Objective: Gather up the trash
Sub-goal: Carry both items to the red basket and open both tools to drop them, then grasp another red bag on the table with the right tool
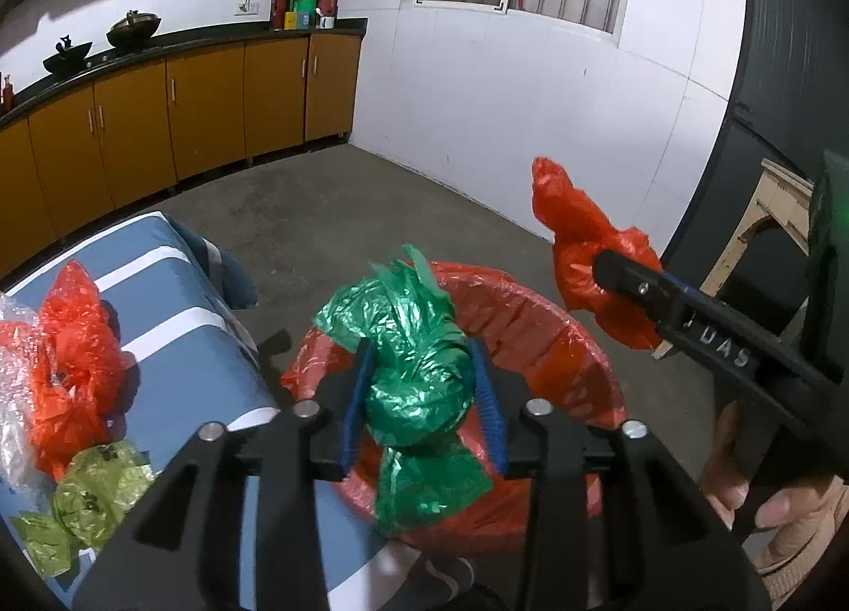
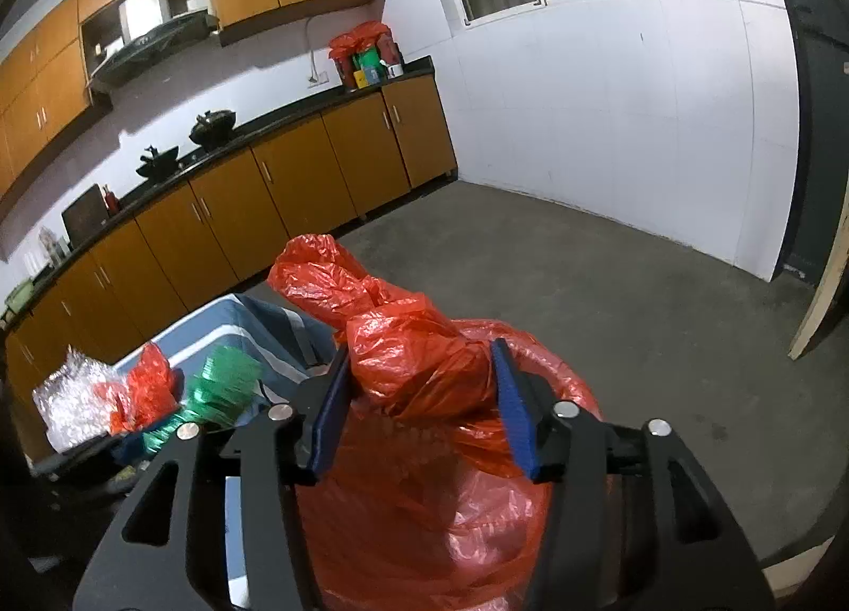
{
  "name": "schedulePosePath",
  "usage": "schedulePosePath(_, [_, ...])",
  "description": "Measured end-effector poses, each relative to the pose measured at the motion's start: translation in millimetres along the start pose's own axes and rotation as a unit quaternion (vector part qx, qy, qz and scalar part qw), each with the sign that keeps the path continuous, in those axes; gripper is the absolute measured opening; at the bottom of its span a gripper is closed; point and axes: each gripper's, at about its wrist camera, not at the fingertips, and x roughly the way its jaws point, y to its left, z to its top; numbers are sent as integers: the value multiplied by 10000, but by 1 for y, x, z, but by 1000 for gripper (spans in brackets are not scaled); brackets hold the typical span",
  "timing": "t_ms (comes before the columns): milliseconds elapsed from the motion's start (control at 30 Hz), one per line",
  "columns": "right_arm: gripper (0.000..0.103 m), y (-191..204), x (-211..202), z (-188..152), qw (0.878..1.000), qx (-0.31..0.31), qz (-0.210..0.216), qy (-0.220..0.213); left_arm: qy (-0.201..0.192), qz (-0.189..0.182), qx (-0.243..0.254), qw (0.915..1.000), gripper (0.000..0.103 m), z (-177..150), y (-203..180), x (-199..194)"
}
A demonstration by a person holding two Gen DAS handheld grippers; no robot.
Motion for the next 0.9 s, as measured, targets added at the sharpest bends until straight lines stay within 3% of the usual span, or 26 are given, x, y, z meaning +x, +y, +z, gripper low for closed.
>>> schedulePosePath(100, [64, 0, 0, 2, 10000, 45, 48, -44, 64, -4, -25, 10000, 50, -2, -1, 7])
schedulePosePath(200, [68, -3, -1, 1, 9999, 66, 14, -84, 140, 20, -64, 9999, 52, -4, 2, 11])
schedulePosePath(367, [75, -9, -5, 2, 9996, 30, -214, -178, 111, 327, -271, 9990, 59, -11, 23, 5])
schedulePosePath(567, [91, 0, -12, 0, 9983, -216, -434, -312, -206, 1144, -327, 9927, 74, -25, 52, -28])
schedulePosePath(733, [92, 21, -12, -5, 9971, -536, -387, -369, -369, 1801, -368, 9823, 77, -42, 82, -62])
schedulePosePath(900, [92, 54, -10, -15, 9963, -795, -50, -324, -511, 2501, -515, 9655, 79, -65, 117, -100])
